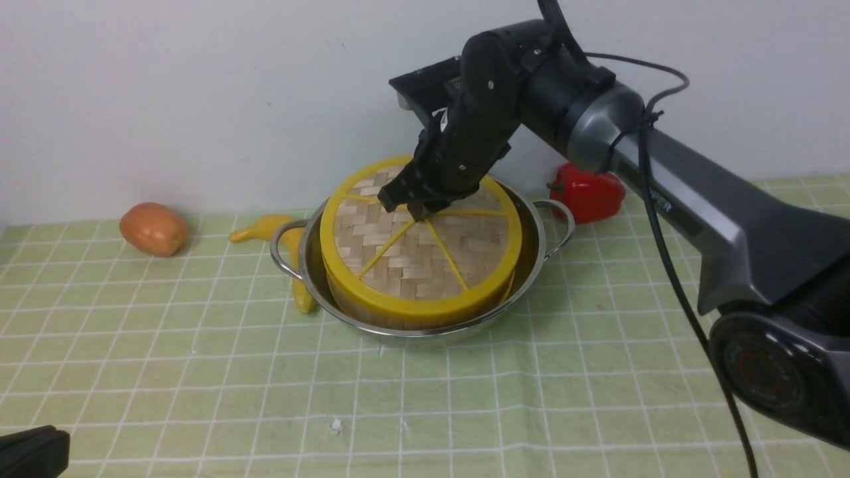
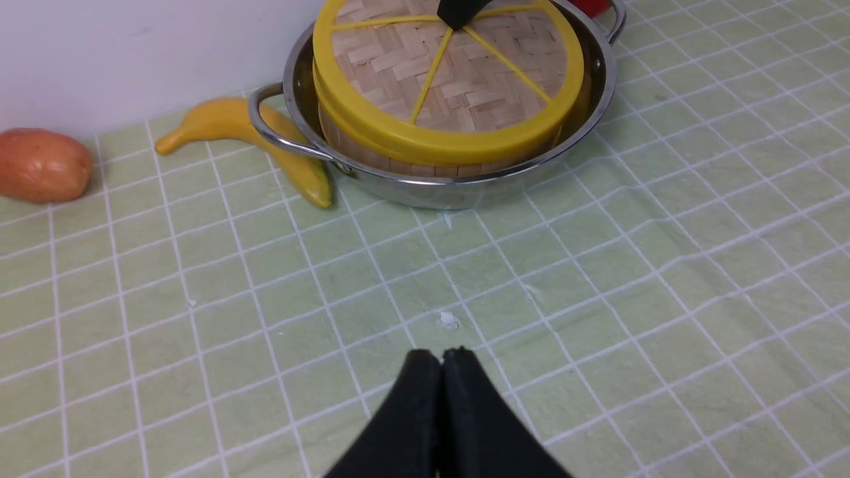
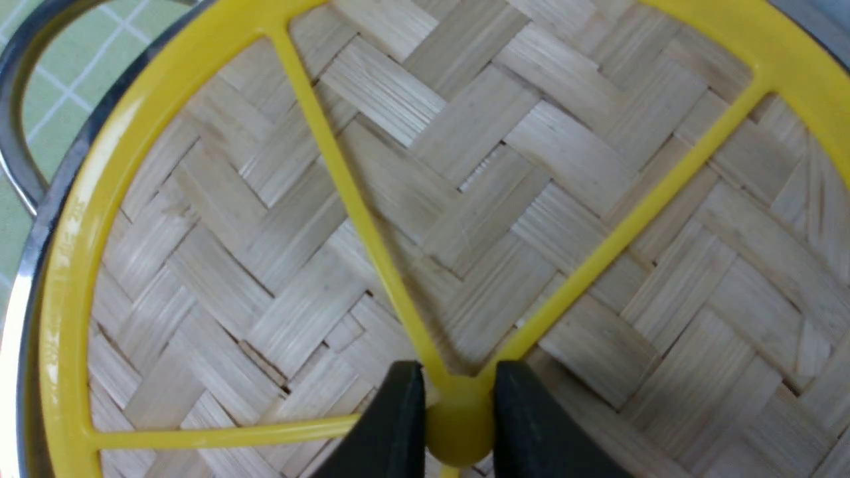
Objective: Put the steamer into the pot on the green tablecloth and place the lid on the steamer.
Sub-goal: 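Place the bamboo steamer lid onto the steamer basket in the pot with the right gripper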
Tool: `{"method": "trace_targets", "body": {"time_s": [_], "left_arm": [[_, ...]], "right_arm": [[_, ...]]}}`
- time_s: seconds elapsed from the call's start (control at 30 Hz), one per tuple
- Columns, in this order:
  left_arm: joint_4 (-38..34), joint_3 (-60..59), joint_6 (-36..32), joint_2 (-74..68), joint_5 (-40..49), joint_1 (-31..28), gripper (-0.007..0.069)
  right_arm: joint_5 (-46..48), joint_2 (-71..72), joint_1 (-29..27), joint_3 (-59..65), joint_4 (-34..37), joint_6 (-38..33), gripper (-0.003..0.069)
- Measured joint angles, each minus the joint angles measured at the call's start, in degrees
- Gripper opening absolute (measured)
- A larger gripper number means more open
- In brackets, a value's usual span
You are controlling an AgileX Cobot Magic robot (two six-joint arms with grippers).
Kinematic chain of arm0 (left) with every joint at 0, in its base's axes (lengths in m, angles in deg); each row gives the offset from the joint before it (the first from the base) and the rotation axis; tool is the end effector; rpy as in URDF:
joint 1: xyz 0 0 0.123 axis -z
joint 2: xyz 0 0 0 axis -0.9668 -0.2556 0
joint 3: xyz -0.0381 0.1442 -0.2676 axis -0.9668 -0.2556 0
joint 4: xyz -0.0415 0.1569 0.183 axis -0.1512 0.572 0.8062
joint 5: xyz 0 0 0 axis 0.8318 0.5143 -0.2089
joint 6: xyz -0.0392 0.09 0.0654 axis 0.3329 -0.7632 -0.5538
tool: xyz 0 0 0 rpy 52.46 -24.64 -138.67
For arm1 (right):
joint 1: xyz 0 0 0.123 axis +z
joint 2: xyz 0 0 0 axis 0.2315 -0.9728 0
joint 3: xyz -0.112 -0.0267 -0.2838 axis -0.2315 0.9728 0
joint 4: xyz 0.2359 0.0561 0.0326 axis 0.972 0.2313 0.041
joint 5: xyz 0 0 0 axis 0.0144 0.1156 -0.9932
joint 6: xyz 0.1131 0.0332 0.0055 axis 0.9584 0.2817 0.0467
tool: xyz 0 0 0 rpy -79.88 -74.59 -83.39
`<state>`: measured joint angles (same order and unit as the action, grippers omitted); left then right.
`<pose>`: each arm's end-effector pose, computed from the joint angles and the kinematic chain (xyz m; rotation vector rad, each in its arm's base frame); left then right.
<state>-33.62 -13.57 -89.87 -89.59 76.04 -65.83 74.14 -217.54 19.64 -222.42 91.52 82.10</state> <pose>0.0415 -0.0288 0.3265 0.4249 2.0689 -0.2106 0.4569 0.3150 0.2260 -0.7294 2.6241 0.3665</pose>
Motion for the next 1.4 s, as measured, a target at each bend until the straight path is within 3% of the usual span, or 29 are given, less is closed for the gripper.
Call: {"method": "trace_targets", "body": {"time_s": [1.4], "left_arm": [[0.12,0.00,0.00,0.00,0.05,0.00,-0.0022]], "right_arm": [[-0.30,0.44,-0.05,-3.08,-0.65,2.04,0.0145]]}}
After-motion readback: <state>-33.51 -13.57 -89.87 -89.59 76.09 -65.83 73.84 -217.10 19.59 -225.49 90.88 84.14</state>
